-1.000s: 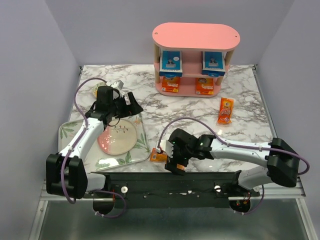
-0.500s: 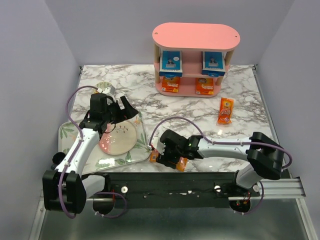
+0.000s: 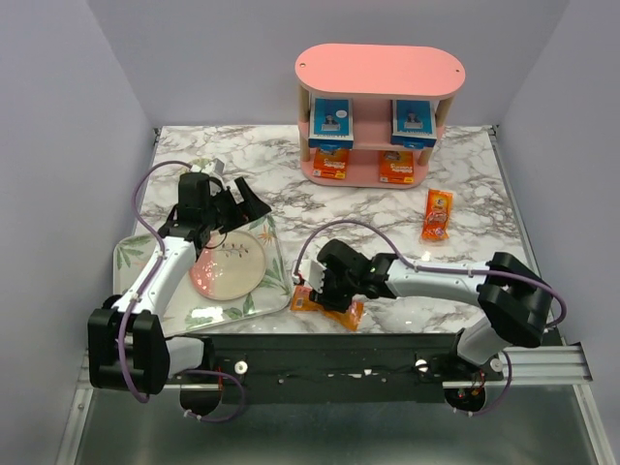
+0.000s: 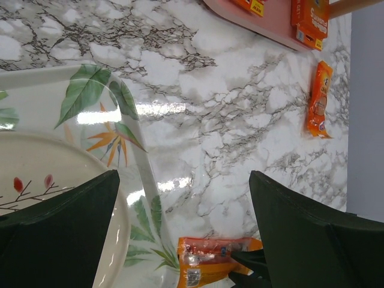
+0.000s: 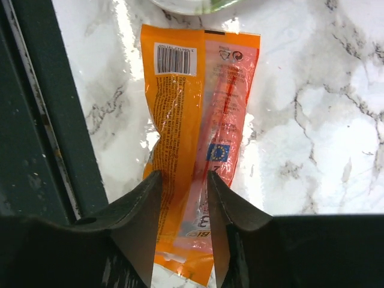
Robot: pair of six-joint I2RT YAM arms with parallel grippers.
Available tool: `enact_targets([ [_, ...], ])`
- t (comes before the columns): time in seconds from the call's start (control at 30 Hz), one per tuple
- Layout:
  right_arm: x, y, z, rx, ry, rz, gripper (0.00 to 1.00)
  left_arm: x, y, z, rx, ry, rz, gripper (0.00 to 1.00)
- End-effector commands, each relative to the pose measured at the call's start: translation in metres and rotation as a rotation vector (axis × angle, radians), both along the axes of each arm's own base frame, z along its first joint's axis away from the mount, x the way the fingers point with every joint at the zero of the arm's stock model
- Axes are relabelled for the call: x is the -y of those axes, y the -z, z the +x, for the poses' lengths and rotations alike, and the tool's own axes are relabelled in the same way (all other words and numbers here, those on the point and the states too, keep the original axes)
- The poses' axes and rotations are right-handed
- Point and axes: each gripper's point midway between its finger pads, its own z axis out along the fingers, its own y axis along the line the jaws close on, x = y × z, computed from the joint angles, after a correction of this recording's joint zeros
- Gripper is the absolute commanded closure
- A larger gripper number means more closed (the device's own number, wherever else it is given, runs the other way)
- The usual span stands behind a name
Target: Place and organize the shaving razors onto the shelf
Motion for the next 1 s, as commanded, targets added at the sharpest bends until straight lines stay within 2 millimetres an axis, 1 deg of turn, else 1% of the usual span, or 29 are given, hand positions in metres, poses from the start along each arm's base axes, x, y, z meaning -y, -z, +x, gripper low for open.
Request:
enact_targets([
  [0.0, 0.011, 0.000, 0.000, -0.008, -0.048, -0.001, 0.62, 0.005, -0.020, 0.012, 0.055, 0.017, -0.034, 0.02],
  [0.13, 0.019, 0.003, 0.001, 0.014, -0.068, -0.015, 0.64, 0.005, -0.013, 0.011, 0.041, 0.011, -0.049, 0.02],
  [0.17, 0.020, 0.002, 0.002, 0.018, -0.073, -0.017, 0.69, 0.005, -0.012, 0.011, 0.038, 0.010, -0.050, 0.02],
  [0.23, 0.023, 0.003, 0.004, 0.026, -0.088, -0.019, 0.75, 0.006, -0.009, 0.010, 0.031, 0.011, -0.055, 0.02],
  [0.27, 0.024, 0.003, 0.005, 0.040, -0.108, -0.023, 0.89, 0.006, -0.007, 0.010, 0.025, 0.014, -0.059, 0.02],
  [0.3, 0.025, 0.004, 0.008, 0.051, -0.108, -0.023, 0.99, 0.008, -0.006, 0.010, 0.024, 0.020, -0.060, 0.02],
  [0.37, 0.023, 0.000, 0.012, 0.070, -0.129, -0.014, 0.99, 0.009, -0.006, 0.009, 0.027, 0.033, -0.066, 0.02],
  [0.47, 0.021, -0.023, 0.025, 0.120, -0.133, 0.031, 0.99, 0.014, -0.013, 0.008, 0.058, 0.071, -0.079, 0.02],
  [0.53, 0.019, -0.059, 0.045, 0.127, -0.079, 0.114, 0.99, 0.017, -0.018, 0.007, 0.111, 0.112, -0.073, 0.03],
  [0.57, 0.019, -0.074, 0.052, 0.093, -0.027, 0.156, 0.99, 0.022, -0.025, 0.003, 0.140, 0.153, -0.092, 0.03],
  [0.6, 0.025, -0.090, 0.061, 0.009, 0.020, 0.222, 0.99, 0.025, -0.028, -0.001, 0.152, 0.173, -0.109, 0.02],
  [0.63, 0.019, -0.120, 0.072, -0.018, 0.044, 0.303, 0.99, 0.029, -0.034, -0.001, 0.206, 0.196, -0.131, 0.02],
  [0.67, 0.018, -0.136, 0.074, -0.105, 0.097, 0.364, 0.99, 0.034, -0.048, -0.007, 0.261, 0.226, -0.168, 0.02],
  [0.7, 0.021, -0.155, 0.077, -0.191, 0.102, 0.453, 0.99, 0.042, -0.059, -0.018, 0.305, 0.292, -0.216, 0.01],
  [0.73, 0.019, -0.171, 0.080, -0.222, 0.104, 0.505, 0.99, 0.047, -0.071, -0.022, 0.380, 0.310, -0.270, 0.02],
  [0.77, 0.016, -0.182, 0.080, -0.277, 0.122, 0.557, 0.99, 0.049, -0.081, -0.030, 0.435, 0.332, -0.299, 0.02],
  [0.8, 0.017, -0.195, 0.077, -0.337, 0.100, 0.616, 1.00, 0.054, -0.091, -0.037, 0.498, 0.390, -0.313, 0.02],
  [0.83, 0.017, -0.203, 0.077, -0.368, 0.103, 0.648, 0.99, 0.060, -0.095, -0.043, 0.511, 0.439, -0.321, 0.02],
  [0.87, 0.014, -0.212, 0.078, -0.417, 0.122, 0.694, 0.99, 0.063, -0.093, -0.043, 0.500, 0.468, -0.342, 0.02],
  [0.9, 0.016, -0.220, 0.072, -0.471, 0.094, 0.731, 0.99, 0.068, -0.095, -0.046, 0.486, 0.494, -0.369, 0.02],
  [0.93, 0.016, -0.226, 0.071, -0.498, 0.083, 0.756, 0.99, 0.073, -0.104, -0.051, 0.510, 0.549, -0.392, 0.02],
  [0.97, 0.017, -0.227, 0.065, -0.583, 0.108, 0.766, 0.99, 0.078, -0.102, -0.050, 0.462, 0.562, -0.434, 0.02],
])
